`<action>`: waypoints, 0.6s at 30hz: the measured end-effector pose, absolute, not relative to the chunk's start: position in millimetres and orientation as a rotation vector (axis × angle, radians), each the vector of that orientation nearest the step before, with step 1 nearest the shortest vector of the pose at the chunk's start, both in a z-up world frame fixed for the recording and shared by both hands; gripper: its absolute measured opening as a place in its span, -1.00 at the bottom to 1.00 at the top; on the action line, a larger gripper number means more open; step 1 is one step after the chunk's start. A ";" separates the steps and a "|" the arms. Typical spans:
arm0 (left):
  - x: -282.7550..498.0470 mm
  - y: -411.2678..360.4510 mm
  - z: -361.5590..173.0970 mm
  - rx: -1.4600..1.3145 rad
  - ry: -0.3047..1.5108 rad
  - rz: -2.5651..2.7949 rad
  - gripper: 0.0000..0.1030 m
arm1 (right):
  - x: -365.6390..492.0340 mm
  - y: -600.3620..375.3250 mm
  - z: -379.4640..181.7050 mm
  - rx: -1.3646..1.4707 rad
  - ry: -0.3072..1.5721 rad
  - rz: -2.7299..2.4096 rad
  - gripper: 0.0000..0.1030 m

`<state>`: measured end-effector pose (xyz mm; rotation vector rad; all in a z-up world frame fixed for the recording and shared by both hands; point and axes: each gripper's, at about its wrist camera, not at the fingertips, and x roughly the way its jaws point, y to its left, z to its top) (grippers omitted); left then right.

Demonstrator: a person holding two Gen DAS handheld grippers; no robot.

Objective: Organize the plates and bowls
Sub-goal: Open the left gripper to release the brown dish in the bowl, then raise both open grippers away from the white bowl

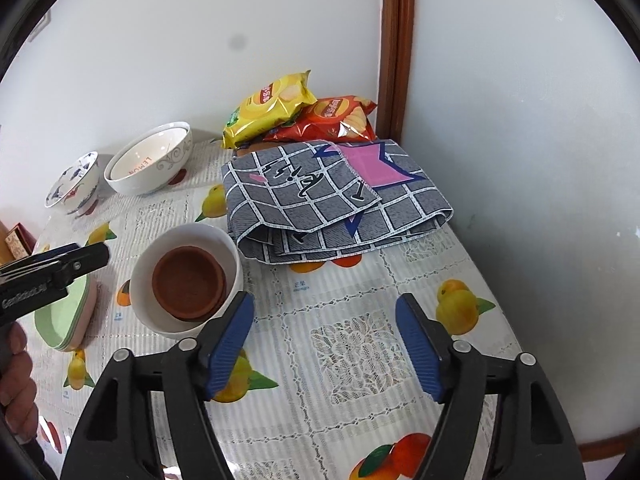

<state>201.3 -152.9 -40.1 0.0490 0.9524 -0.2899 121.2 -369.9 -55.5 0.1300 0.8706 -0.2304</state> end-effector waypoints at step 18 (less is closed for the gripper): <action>139.9 -96.6 2.4 0.110 0.843 -0.326 0.17 | 72.6 -319.3 -22.1 0.109 0.847 -0.273 0.45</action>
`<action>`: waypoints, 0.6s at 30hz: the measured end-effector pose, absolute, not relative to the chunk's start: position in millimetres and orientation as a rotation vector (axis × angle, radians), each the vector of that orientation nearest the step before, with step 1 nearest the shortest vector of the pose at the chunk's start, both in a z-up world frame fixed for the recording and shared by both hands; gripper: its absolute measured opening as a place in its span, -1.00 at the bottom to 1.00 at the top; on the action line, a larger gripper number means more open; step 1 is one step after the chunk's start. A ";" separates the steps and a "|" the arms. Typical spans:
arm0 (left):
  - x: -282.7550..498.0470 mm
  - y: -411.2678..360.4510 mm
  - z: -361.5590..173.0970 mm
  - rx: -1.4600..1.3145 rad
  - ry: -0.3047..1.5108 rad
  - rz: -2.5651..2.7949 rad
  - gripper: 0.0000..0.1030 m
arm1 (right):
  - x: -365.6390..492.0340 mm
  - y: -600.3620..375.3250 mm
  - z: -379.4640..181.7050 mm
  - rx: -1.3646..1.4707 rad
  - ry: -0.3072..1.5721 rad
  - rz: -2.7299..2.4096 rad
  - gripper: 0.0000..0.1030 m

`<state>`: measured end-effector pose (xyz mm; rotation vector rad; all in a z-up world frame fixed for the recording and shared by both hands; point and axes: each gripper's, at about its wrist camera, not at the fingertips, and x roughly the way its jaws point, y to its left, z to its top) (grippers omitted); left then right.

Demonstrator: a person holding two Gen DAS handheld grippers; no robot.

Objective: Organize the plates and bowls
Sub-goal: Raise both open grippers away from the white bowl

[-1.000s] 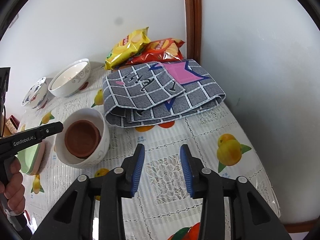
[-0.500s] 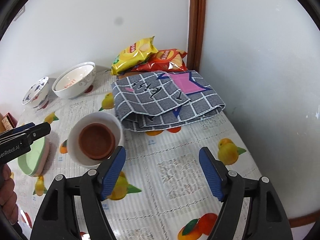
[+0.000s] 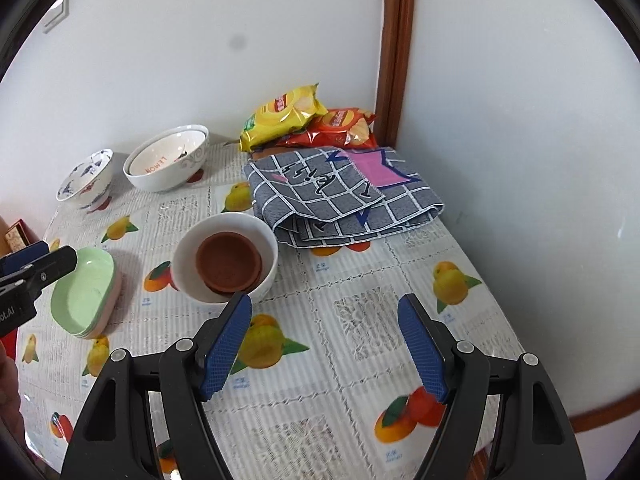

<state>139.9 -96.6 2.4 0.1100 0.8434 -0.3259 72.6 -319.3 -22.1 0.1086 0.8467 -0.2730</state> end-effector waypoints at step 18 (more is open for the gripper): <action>116.8 -52.9 7.5 0.160 0.856 -0.498 0.17 | 17.9 -261.1 16.0 0.179 0.764 -0.341 0.45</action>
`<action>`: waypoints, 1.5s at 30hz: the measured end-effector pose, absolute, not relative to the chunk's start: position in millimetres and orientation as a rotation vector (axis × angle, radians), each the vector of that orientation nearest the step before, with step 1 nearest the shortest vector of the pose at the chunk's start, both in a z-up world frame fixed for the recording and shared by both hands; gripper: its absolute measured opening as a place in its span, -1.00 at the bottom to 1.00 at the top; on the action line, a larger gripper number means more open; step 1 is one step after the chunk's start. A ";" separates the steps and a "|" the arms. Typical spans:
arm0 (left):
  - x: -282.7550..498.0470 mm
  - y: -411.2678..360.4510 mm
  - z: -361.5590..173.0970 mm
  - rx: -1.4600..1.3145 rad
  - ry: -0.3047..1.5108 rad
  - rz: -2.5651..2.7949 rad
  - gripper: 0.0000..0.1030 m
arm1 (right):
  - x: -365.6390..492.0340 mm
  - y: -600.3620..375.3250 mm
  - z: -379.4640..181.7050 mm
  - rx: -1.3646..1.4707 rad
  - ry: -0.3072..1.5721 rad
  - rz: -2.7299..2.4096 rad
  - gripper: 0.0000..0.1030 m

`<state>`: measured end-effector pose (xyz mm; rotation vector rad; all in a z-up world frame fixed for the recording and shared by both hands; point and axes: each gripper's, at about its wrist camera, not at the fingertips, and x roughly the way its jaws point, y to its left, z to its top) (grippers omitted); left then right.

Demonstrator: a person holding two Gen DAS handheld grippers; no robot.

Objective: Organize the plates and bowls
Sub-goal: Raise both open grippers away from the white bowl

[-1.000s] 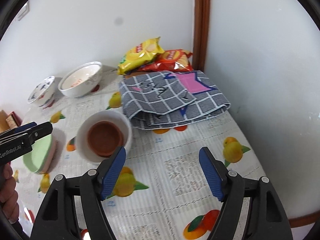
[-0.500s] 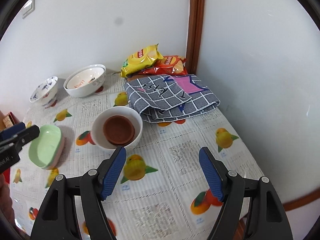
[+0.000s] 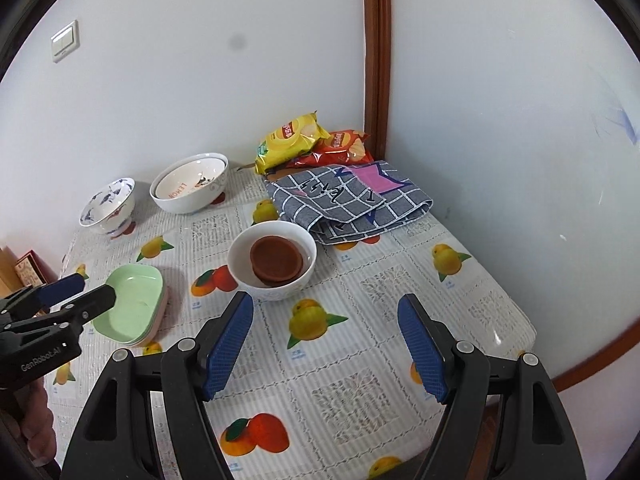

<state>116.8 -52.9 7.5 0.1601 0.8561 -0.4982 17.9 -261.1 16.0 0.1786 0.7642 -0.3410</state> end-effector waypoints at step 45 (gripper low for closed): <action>87.7 -85.1 20.1 0.134 0.873 -0.499 0.17 | -25.3 -296.1 10.9 0.253 0.765 -0.240 0.45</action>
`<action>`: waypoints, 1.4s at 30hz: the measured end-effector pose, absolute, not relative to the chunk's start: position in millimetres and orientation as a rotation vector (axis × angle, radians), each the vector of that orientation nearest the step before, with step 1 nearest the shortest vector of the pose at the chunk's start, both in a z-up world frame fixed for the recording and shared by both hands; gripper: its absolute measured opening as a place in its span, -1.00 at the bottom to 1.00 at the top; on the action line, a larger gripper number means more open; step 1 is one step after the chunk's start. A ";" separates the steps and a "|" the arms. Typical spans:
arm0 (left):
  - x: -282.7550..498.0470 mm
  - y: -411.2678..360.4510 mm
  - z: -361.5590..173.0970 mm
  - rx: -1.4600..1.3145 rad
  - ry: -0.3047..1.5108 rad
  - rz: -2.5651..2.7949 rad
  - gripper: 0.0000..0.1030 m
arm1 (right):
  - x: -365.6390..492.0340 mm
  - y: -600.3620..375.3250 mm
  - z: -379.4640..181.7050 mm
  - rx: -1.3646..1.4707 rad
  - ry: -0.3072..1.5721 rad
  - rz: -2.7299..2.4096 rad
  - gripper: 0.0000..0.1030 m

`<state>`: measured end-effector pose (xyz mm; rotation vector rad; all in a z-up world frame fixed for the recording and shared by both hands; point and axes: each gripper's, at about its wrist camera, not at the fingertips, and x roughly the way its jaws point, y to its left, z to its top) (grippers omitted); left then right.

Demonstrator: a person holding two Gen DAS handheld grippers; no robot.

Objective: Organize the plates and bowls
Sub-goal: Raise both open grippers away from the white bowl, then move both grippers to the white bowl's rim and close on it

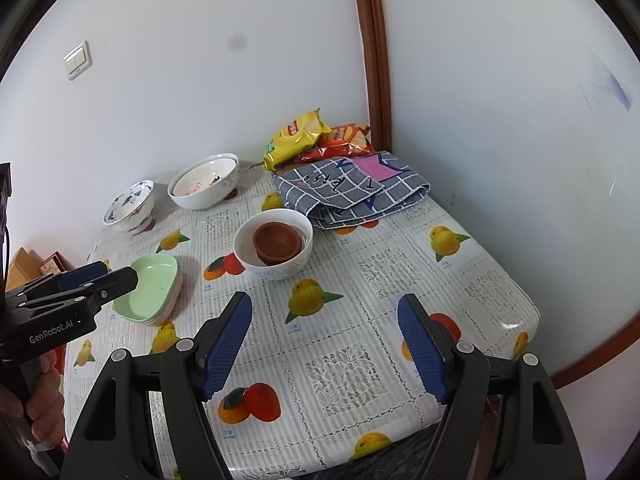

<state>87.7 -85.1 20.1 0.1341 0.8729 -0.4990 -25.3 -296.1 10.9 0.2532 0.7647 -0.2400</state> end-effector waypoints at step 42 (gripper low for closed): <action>221.5 -133.5 -61.7 0.068 1.046 -0.429 0.17 | 162.1 -322.0 -80.7 0.238 0.969 -0.110 -0.06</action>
